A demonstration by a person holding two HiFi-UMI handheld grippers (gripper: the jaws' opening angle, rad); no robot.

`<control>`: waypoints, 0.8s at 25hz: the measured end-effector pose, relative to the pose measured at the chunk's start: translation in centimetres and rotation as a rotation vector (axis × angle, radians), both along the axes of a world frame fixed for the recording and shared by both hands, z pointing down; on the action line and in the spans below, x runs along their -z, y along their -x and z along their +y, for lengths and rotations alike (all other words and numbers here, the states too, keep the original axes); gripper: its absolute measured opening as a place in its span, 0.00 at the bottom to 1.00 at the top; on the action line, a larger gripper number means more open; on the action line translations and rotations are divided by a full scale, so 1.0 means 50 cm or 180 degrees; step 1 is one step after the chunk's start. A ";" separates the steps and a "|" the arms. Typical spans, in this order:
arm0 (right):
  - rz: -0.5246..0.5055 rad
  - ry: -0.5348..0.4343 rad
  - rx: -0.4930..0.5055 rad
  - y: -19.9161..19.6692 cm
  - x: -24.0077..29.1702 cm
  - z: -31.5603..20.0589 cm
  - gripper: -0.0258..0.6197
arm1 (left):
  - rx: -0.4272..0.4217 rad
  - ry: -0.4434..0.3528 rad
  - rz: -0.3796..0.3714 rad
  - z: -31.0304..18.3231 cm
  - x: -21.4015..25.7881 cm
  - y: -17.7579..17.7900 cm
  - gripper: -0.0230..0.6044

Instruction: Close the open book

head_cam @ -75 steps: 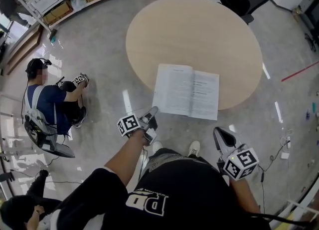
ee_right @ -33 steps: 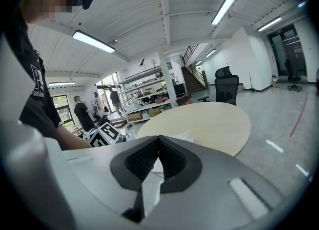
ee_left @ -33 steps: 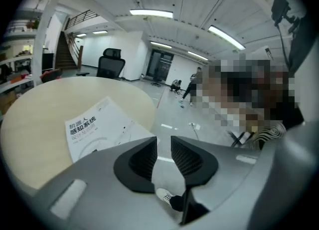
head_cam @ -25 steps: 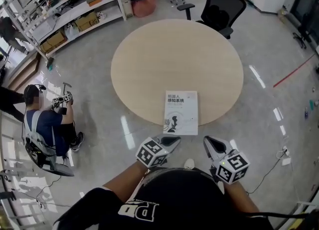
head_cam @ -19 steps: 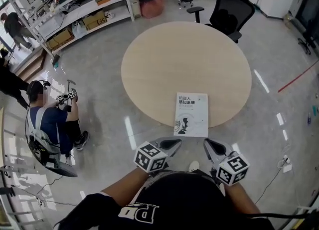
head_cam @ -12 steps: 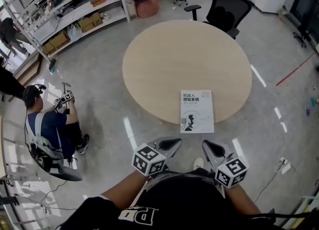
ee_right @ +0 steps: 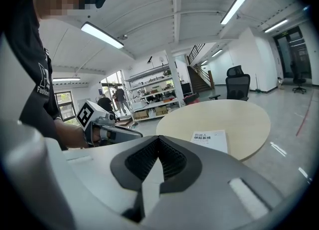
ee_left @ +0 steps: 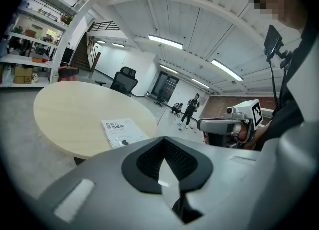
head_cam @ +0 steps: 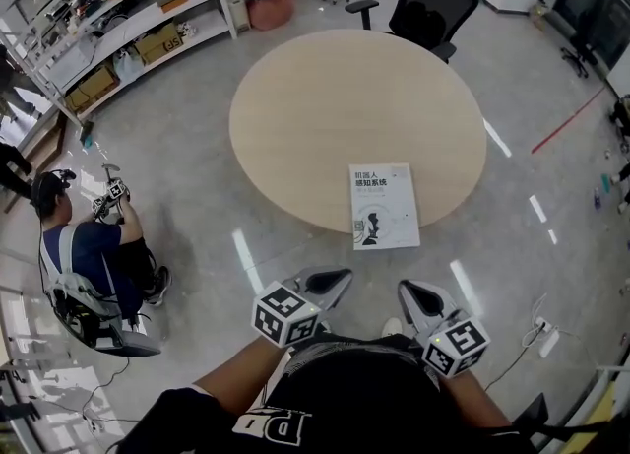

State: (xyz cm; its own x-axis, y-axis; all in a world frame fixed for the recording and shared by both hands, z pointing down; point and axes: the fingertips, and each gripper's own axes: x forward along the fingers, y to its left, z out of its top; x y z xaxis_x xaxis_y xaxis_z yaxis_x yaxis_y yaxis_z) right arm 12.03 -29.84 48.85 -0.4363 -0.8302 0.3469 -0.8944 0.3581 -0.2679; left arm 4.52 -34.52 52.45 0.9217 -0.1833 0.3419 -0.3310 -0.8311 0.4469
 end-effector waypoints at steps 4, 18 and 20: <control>0.0051 -0.0031 0.0180 -0.003 0.010 0.002 0.05 | 0.0039 -0.0072 0.0029 0.018 0.025 -0.022 0.05; -0.0075 -0.0123 0.0746 -0.142 0.034 0.091 0.05 | 0.0776 -0.0103 -0.0010 0.115 0.090 -0.138 0.05; -0.0108 -0.0109 0.0793 -0.165 0.032 0.107 0.05 | 0.0789 -0.0093 -0.0035 0.145 0.092 -0.165 0.05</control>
